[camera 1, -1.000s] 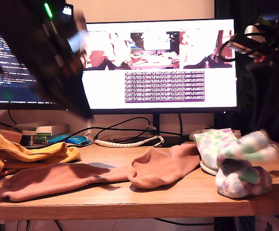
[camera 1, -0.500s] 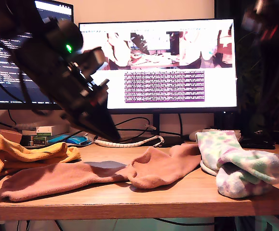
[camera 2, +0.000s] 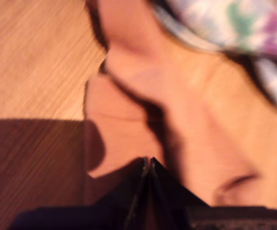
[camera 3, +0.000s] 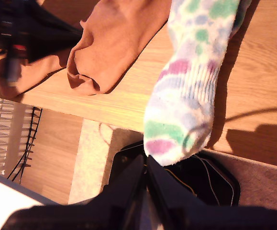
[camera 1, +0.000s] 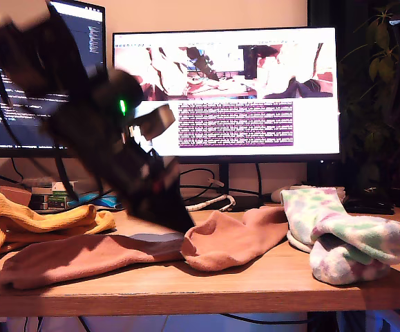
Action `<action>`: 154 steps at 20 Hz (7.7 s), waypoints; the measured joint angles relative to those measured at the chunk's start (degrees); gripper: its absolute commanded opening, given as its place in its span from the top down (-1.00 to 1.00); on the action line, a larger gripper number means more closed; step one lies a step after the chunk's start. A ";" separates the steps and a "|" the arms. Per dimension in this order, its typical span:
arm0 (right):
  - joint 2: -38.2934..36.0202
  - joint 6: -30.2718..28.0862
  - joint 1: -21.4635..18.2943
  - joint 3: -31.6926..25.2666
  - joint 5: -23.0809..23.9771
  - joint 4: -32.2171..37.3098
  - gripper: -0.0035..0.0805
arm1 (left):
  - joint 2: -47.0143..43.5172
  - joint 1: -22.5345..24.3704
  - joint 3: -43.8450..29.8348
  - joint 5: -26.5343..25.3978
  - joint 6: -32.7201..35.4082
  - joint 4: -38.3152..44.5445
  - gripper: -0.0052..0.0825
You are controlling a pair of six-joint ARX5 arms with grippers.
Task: Pair up the socks based on colour and pattern, by placing them on top of one another
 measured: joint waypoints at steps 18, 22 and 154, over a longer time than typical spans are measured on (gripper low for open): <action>0.00 -0.42 0.00 0.00 0.11 3.28 0.94 | 3.48 0.26 1.73 -27.02 -23.89 12.20 0.94; 0.00 -1.01 0.00 0.00 0.09 3.58 0.94 | 3.43 0.39 2.21 -27.67 -28.39 11.06 0.94; 0.00 -10.97 0.00 0.00 -0.09 8.61 0.94 | -6.80 7.58 26.38 -13.79 -13.64 -55.69 0.93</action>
